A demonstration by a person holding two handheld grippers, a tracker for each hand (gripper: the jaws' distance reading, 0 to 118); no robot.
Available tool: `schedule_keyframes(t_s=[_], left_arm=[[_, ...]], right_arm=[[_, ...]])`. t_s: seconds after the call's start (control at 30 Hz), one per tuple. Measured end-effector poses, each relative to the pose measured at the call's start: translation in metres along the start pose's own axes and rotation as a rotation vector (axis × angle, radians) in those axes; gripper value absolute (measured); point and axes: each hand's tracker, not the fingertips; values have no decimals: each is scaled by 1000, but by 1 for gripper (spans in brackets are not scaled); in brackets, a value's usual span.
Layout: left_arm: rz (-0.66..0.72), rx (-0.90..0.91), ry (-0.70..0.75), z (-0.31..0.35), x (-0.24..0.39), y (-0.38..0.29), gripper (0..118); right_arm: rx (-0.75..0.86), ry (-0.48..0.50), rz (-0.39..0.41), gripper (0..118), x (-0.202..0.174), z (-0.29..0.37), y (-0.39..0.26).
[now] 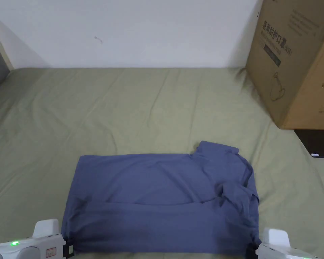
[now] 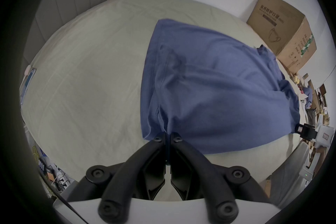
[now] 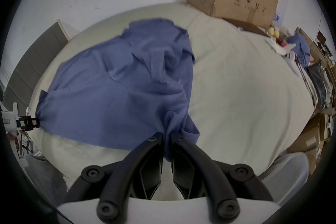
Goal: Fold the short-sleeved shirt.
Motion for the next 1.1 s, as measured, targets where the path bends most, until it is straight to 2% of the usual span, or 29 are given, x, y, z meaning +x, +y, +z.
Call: schedule_keyframes(t_s=[0.17, 0.2, 0.23, 0.27, 0.3, 0.33, 0.37, 0.4, 0.57, 0.77, 0.83, 0.9, 0.97, 1.0, 1.03, 1.07, 1.1], left_arm=[[-37, 16, 50, 0, 11, -1, 1], [-40, 23, 51, 5, 14, 0, 8], [-36, 26, 52, 11, 16, 3, 20], [-24, 28, 50, 16, 17, 6, 37], [-3, 40, 42, 23, 20, 9, 69], [5, 60, 27, 29, 22, 12, 87], [-3, 85, 9, 37, 26, 15, 100], [-15, 143, -12, 49, 32, 18, 103], [-37, 405, -46, 114, 64, 44, 103], [-46, 739, -55, 172, 99, 71, 100], [-73, 803, -43, 180, 109, 74, 83], [-86, 865, -20, 181, 115, 73, 57], [-95, 875, -2, 180, 121, 72, 44], [-97, 878, -3, 177, 122, 72, 16], [-103, 873, -7, 175, 122, 72, 0], [-107, 862, -7, 175, 122, 72, 0], [-116, 838, -15, 173, 122, 72, 0]], right_arm=[[12, -14, -9, 7, -4, 6, 1], [16, -13, -11, 9, -4, 10, 4], [25, -16, -6, 16, -6, 15, 7], [44, -20, 6, 31, -13, 27, 11], [76, -22, 16, 59, -15, 35, 14], [115, -14, 13, 76, -17, 45, 19], [158, -9, 5, 86, -19, 55, 25], [215, 4, 3, 87, -18, 65, 34], [485, 42, 56, 87, -40, 132, 84], [771, -14, 130, 86, -70, 188, 117], [833, -54, 144, 81, -78, 196, 121], [862, -78, 164, 73, -83, 200, 121], [864, -81, 161, 66, -86, 200, 121], [874, -80, 160, 40, -87, 199, 120], [885, -93, 158, 10, -87, 198, 120], [879, -101, 160, 0, -85, 196, 120], [872, -81, 172, 0, -83, 195, 121]])
